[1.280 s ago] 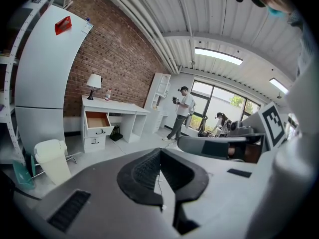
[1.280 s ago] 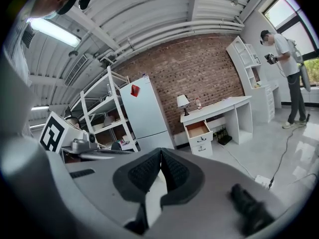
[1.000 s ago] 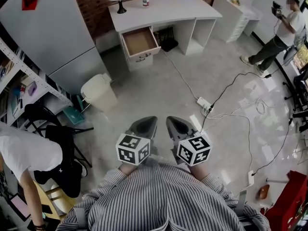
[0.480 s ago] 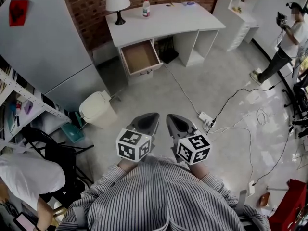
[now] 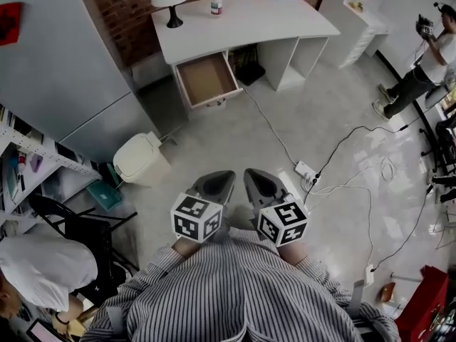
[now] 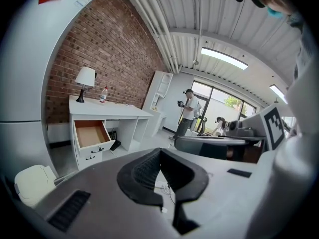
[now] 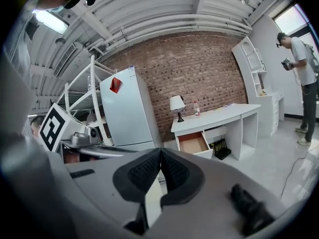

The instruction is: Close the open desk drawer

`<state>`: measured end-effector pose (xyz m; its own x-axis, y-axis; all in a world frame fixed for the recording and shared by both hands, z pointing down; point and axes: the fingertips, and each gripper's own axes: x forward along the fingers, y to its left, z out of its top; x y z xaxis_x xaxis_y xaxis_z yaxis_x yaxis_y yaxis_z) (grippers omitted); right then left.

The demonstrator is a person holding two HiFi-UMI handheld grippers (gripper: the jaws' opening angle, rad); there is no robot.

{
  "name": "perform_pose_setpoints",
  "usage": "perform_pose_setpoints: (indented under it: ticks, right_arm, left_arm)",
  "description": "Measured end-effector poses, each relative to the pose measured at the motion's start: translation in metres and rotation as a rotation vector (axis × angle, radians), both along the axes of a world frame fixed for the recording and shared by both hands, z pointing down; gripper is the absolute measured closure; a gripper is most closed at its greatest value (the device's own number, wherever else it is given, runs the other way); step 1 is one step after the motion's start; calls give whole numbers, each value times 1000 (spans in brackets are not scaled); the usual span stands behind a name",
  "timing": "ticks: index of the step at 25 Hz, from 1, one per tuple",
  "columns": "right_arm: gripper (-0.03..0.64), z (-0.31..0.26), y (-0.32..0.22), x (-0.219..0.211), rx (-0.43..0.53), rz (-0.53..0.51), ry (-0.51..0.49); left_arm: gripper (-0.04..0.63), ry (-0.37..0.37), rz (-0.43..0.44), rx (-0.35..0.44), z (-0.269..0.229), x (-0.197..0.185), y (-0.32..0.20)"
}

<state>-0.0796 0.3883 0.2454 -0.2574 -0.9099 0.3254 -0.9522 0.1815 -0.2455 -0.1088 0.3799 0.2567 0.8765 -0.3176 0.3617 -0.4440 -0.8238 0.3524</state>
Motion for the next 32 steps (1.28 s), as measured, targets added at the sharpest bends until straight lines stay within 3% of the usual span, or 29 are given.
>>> perform_pose_setpoints:
  ticks: [9, 22, 32]
  right_arm:
    - [601, 11, -73, 29, 0, -35, -13]
    - [600, 11, -220, 112, -26, -104, -38]
    - [600, 1, -328, 168, 14, -192, -28]
  left_arm:
    - [583, 1, -66, -22, 12, 24, -73]
    - [583, -11, -158, -24, 13, 97, -224]
    - [583, -24, -203, 2, 8, 155, -316]
